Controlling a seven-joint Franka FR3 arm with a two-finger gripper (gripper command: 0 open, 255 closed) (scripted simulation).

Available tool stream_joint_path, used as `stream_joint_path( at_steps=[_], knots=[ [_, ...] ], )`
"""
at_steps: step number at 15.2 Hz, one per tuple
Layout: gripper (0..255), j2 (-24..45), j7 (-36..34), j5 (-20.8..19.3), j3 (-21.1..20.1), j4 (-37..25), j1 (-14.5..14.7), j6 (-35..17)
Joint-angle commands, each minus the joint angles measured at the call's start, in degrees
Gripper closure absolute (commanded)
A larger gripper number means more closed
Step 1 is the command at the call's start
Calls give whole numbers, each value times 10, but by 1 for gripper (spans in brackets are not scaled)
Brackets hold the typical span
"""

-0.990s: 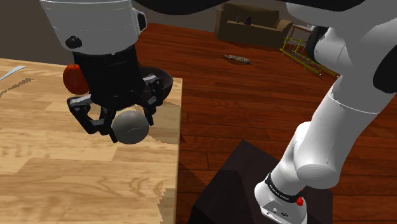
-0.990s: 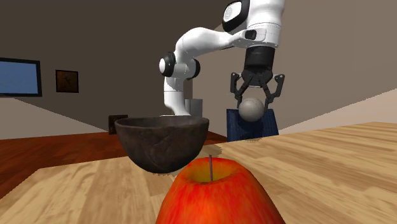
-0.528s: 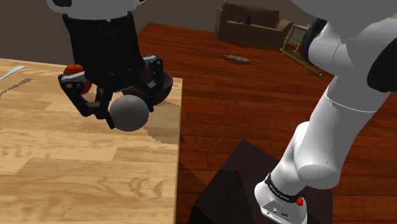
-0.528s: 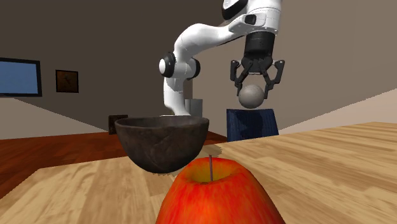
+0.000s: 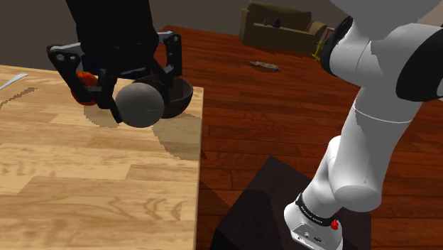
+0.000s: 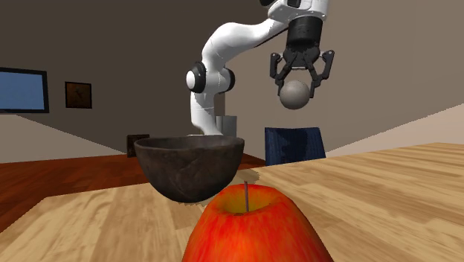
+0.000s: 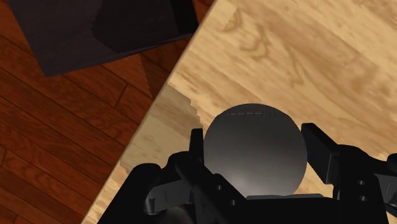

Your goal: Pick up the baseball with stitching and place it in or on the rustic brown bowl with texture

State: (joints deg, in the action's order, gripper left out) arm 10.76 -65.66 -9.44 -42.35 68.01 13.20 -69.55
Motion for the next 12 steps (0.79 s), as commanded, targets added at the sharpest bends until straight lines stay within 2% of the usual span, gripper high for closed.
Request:
stream_joint_path(
  at_steps=[1,2,7,12],
  knots=[
    [255,14,-4,-10,-2,-33,10,22],
    [255,20,-6,-15,-3,-47,15,31],
    [255,20,66,-19,21,-54,-31,33],
    [255,43,131,-38,43,-90,-63,43]
  ],
)
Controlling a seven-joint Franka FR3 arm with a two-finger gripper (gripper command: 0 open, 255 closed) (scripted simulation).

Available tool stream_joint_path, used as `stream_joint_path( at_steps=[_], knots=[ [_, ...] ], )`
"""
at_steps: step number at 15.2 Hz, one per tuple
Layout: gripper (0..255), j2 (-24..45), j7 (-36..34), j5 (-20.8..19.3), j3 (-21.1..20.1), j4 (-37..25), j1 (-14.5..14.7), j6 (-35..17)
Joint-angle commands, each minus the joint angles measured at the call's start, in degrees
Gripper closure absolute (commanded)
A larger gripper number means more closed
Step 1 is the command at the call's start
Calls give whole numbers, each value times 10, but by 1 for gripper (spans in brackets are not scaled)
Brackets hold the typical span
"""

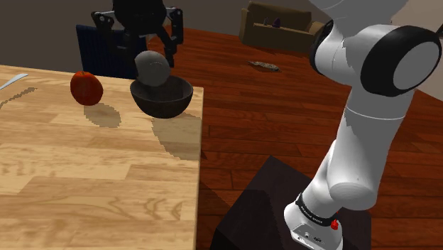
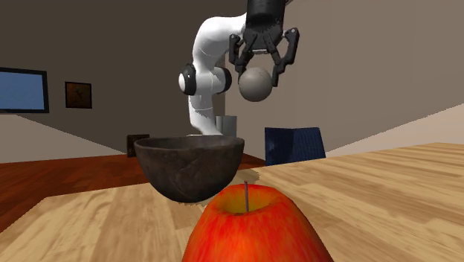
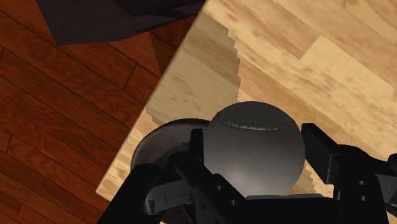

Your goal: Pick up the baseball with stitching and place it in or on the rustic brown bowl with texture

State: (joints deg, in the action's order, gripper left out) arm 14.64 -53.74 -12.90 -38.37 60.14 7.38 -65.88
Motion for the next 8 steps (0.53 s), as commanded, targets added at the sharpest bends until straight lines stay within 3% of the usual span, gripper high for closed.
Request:
stream_joint_path(
  at_steps=[1,5,8],
  knots=[
    [255,12,24,-9,7,-23,-9,10],
    [255,55,73,-40,23,-89,-18,33],
    [255,107,111,-75,38,-176,-6,65]
  ],
)
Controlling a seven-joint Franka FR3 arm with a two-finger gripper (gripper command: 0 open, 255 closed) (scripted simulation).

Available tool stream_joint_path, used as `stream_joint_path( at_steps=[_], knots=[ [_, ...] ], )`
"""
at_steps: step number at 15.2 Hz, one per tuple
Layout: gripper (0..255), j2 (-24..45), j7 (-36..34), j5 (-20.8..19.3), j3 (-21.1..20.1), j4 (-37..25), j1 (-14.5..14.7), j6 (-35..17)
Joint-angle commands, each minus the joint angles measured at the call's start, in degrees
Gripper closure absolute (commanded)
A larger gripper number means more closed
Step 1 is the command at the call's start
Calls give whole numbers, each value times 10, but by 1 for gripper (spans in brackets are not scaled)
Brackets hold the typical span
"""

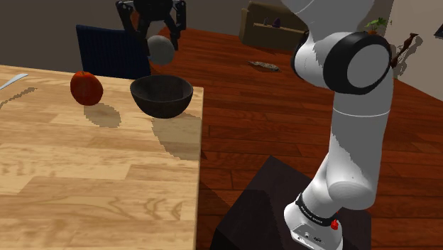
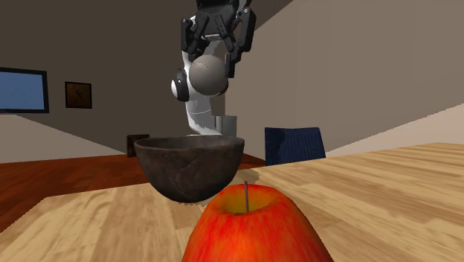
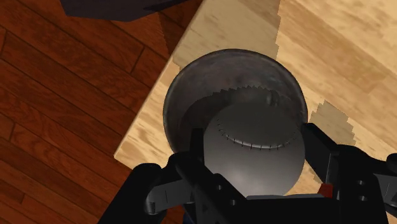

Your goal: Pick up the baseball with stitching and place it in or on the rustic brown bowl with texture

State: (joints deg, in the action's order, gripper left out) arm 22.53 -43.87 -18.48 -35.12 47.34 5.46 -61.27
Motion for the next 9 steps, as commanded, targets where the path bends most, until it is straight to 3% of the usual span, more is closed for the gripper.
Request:
stream_joint_path(
  at_steps=[1,2,5,9],
  knots=[
    [255,56,28,-37,14,-96,26,38],
    [255,65,34,-43,18,-114,32,45],
    [255,8,25,-3,5,13,-24,-22],
    [255,-33,24,25,1,110,-60,-81]
  ],
)
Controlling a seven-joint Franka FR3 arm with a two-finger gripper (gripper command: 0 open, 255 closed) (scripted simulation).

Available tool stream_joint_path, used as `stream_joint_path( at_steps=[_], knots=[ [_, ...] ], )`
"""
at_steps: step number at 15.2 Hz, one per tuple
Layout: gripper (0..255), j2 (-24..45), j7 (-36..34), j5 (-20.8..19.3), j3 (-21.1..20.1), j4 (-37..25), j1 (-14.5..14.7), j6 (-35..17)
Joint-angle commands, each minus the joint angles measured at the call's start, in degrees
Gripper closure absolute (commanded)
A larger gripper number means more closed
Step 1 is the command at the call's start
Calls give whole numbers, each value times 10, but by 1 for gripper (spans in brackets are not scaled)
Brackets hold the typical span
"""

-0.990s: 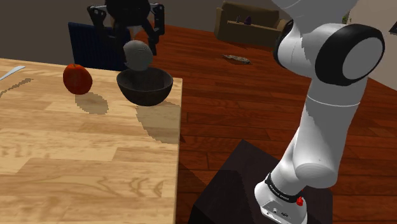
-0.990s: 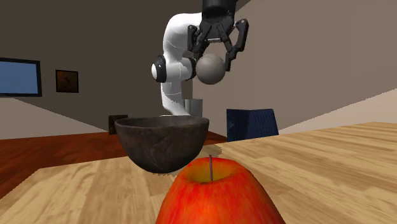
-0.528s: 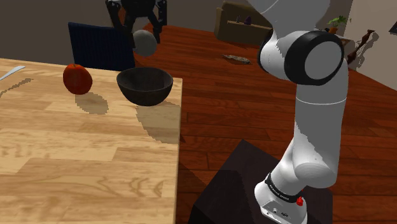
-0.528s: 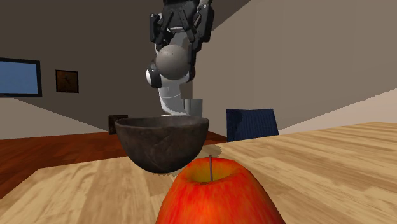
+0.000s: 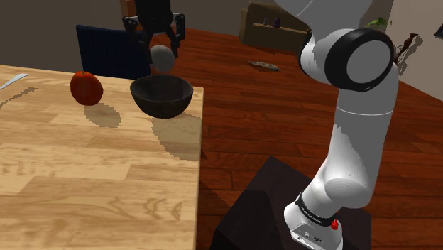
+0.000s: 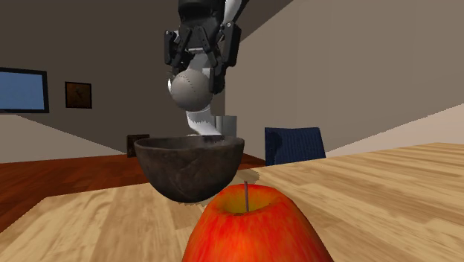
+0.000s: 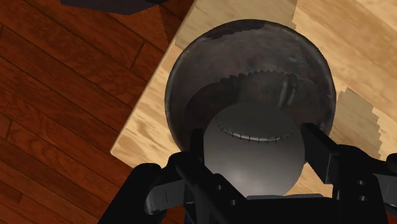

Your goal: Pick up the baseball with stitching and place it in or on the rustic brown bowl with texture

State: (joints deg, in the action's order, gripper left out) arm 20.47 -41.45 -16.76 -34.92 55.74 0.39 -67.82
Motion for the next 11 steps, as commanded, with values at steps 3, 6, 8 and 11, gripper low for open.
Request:
stream_joint_path(
  at_steps=[3,6,8,11],
  knots=[
    [255,-34,0,23,-2,83,-27,-52],
    [255,-51,2,34,-1,131,-40,-85],
    [255,-62,2,41,-1,161,-48,-107],
    [255,-62,2,41,0,161,-47,-107]
  ],
)
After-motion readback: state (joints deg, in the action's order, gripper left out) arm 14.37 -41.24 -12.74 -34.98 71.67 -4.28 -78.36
